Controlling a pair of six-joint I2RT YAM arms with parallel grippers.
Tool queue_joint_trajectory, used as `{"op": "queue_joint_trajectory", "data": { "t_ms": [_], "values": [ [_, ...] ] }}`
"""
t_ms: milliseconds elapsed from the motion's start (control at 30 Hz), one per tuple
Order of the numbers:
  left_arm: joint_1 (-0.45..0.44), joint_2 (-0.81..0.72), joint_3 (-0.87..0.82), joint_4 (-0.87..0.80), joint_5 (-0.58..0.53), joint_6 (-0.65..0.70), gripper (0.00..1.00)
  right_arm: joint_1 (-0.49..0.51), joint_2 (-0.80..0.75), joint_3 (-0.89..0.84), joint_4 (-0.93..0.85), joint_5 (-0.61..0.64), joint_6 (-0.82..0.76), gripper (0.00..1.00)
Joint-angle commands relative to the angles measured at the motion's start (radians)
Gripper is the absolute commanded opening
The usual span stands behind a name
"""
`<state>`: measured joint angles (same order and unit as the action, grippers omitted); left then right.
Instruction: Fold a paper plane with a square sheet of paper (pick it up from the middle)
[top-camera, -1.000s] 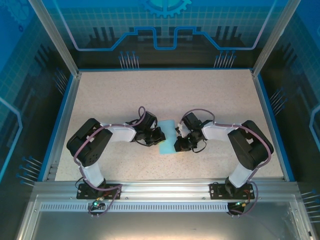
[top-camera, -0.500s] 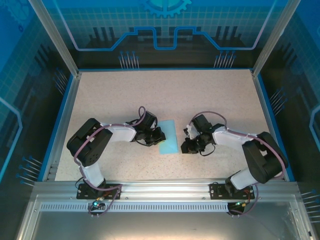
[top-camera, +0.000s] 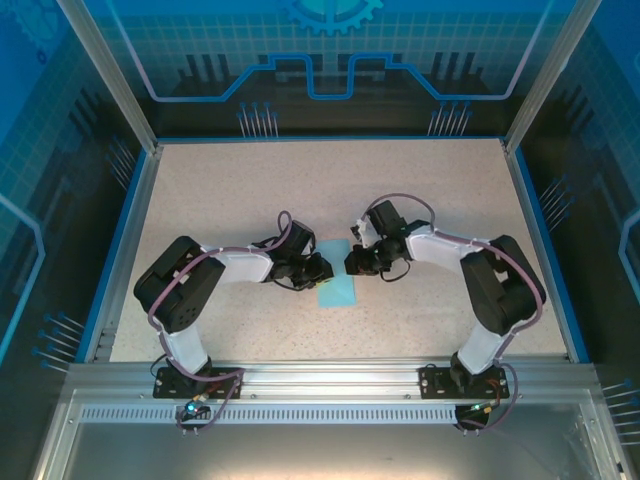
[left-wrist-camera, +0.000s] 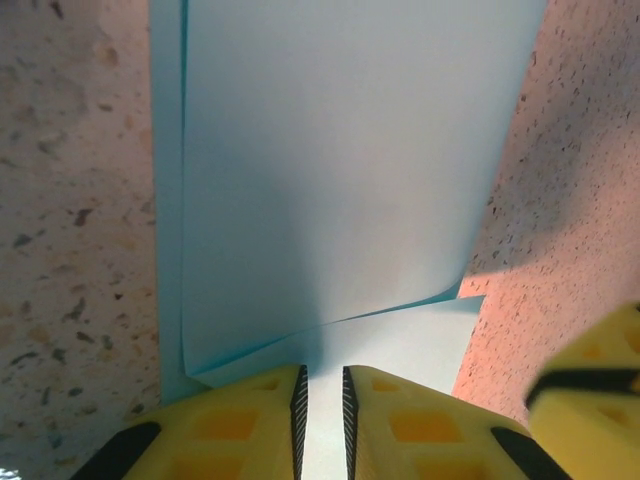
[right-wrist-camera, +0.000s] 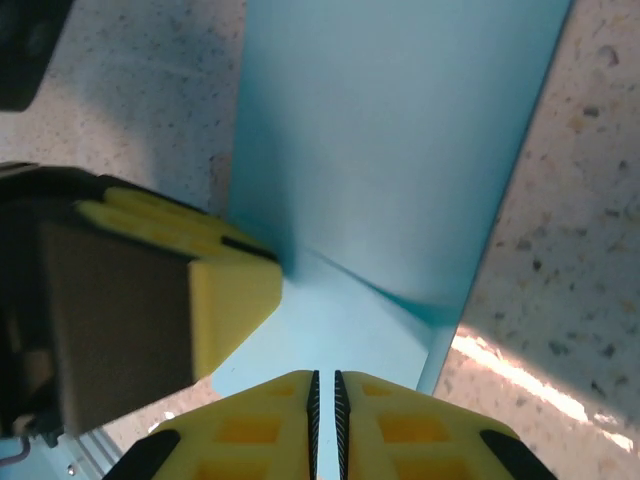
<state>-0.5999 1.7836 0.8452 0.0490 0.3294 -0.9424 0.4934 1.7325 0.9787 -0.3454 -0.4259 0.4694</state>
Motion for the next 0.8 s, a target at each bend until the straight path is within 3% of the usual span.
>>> {"op": "queue_joint_trajectory", "data": {
  "t_ms": [0,333,767],
  "values": [
    [-0.005,-0.046,0.019,-0.012,0.004,-0.008,0.23,-0.016,0.047,0.04,0.011,0.004,-0.01,0.15],
    [-0.019,-0.118,-0.054,-0.001,-0.02,-0.052,0.41,-0.025,0.104,0.049,0.007,0.017,-0.006,0.15],
    [-0.032,-0.083,-0.036,-0.012,-0.022,-0.074,0.58,-0.038,0.119,0.043,0.002,0.025,0.0,0.17]
  ]
}}
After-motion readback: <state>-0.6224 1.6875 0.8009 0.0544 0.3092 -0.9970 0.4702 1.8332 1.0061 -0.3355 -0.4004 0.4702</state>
